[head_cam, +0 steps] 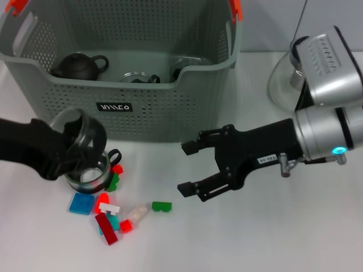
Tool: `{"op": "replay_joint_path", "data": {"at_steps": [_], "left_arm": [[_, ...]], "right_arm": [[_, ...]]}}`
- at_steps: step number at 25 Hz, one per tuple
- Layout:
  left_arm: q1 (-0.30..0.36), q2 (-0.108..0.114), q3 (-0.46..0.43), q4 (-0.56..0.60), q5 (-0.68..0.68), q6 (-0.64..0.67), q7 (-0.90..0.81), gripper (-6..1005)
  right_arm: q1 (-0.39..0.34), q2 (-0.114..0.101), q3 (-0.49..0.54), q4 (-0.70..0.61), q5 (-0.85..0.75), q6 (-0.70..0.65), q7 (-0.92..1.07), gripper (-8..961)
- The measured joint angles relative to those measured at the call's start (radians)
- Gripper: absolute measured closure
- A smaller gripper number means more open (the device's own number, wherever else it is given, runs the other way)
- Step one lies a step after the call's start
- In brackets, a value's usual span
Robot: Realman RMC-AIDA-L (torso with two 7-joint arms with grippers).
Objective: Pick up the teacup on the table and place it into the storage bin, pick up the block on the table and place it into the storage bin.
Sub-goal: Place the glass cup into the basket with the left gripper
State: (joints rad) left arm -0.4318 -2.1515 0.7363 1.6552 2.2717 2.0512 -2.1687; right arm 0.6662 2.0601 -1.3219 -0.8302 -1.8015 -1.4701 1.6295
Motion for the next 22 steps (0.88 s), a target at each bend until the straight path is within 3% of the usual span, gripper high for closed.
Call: {"op": "replay_joint_path", "data": {"at_steps": [5, 12, 19, 22], "left_arm": [[-0.035, 0.021, -0.029, -0.003, -0.061, -0.004, 0.0, 956], [-0.163, 0.064, -0.076, -0.099, -0.103, -0.049, 0.018, 958], [-0.289, 0.11, -0.07, -0.239, -0.107, -0.203, 0.061, 958], [-0.318, 0.119, -0.055, -0.325, -0.098, -0.317, 0.096, 958]], "right_arm": [[-0.027, -0.002, 0.047, 0.005, -0.001, -0.044, 0.005, 12], [-0.034, -0.021, 0.067, 0.009, -0.002, -0.098, 0.047, 12], [-0.036, -0.024, 0.076, 0.01, -0.003, -0.108, 0.049, 13], [-0.036, -0.019, 0.079, 0.01, -0.003, -0.106, 0.049, 13]]}}
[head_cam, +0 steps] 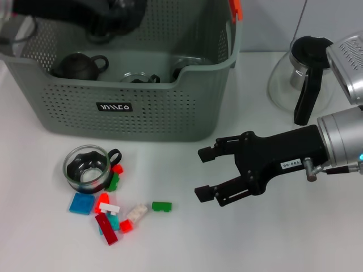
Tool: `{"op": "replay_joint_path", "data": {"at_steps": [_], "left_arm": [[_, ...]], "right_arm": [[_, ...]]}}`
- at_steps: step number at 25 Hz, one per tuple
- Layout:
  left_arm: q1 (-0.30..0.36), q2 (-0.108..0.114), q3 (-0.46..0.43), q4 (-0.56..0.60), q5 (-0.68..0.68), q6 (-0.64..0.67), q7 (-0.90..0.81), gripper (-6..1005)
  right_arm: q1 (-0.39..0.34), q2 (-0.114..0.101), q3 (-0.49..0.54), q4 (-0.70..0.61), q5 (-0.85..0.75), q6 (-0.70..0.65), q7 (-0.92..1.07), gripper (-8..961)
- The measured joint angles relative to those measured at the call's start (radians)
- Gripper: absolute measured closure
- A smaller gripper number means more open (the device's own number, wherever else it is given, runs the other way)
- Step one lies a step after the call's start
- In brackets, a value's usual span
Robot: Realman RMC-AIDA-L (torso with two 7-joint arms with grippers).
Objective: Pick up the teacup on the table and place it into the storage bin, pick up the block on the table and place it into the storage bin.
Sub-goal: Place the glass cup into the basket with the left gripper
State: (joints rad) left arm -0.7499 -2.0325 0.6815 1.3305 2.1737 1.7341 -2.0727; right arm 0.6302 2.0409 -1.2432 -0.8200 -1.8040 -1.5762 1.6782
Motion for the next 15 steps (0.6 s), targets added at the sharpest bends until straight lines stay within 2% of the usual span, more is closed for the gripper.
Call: {"op": "replay_joint_path", "data": {"at_steps": [8, 12, 15], "left_arm": [[-0.055, 0.009, 0.049, -0.328, -0.003, -0.344, 0.165, 957], [-0.075, 0.005, 0.098, -0.441, -0.001, -0.5, 0.22, 957], [-0.077, 0.003, 0.132, -0.47, -0.004, -0.557, 0.229, 957]], "right_arm": [[0.009, 0.005, 0.004, 0.001, 0.0, 0.007, 0.019, 13], [0.013, 0.006, 0.004, 0.001, 0.0, 0.008, 0.021, 13], [0.014, 0.007, 0.004, 0.001, 0.0, 0.01, 0.023, 13]]}}
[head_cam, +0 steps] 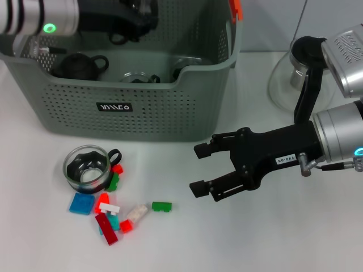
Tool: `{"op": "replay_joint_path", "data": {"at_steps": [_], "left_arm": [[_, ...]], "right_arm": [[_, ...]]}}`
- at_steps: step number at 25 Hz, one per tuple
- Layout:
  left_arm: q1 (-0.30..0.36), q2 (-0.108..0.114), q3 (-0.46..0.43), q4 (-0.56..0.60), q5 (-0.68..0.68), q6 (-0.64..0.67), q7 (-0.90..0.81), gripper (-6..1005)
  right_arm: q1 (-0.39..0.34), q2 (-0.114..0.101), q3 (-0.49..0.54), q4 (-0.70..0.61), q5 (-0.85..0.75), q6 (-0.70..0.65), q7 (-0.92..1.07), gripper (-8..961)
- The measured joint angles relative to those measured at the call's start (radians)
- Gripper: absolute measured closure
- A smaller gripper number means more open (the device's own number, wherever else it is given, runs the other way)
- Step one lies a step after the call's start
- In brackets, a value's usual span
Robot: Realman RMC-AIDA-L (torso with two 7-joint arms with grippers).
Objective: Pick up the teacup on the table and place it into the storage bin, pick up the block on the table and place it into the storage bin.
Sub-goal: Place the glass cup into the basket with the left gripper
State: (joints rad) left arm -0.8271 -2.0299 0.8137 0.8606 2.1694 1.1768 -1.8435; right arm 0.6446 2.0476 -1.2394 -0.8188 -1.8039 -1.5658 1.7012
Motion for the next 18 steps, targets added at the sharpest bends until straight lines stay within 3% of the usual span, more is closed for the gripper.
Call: {"op": "replay_joint_path", "data": {"at_steps": [8, 18], "left_arm": [[-0.012, -0.03, 0.13, -0.06, 0.006, -0.195, 0.026, 957], [-0.022, -0.043, 0.23, -0.101, 0.006, -0.36, 0.027, 956]], "right_arm": [[-0.001, 0.002, -0.001, 0.003, 0.0, 0.015, 0.003, 13], [-0.008, 0.006, -0.004, 0.003, 0.0, 0.016, 0.003, 13]]}}
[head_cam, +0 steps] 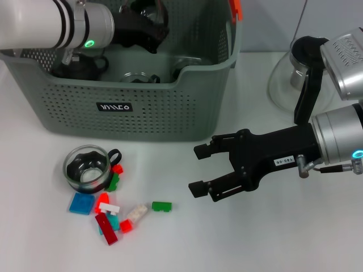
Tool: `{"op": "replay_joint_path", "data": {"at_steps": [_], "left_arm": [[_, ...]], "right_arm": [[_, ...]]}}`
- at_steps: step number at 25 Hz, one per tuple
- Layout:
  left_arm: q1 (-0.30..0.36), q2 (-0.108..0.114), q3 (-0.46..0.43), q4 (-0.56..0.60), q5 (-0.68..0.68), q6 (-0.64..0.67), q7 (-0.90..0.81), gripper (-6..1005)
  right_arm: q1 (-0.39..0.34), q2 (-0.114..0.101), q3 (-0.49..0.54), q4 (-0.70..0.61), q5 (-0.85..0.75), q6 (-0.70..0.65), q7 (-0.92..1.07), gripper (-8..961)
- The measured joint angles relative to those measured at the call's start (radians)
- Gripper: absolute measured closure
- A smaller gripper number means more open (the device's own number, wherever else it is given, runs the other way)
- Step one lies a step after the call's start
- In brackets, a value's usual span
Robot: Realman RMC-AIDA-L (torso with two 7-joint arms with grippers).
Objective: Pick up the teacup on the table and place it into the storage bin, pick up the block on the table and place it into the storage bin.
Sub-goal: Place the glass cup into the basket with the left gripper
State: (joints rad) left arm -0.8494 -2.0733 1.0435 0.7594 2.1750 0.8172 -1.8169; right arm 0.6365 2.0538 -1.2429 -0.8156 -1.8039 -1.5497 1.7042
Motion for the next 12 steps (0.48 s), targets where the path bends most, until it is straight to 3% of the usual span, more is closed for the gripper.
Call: {"op": "replay_joint_path", "data": {"at_steps": [12], "left_arm": [[-0.016, -0.001, 0.03, -0.038, 0.003, -0.041, -0.002, 953]], "right_arm": [[0.004, 0.0, 0.002, -0.001, -0.002, 0.0, 0.0, 13]]}}
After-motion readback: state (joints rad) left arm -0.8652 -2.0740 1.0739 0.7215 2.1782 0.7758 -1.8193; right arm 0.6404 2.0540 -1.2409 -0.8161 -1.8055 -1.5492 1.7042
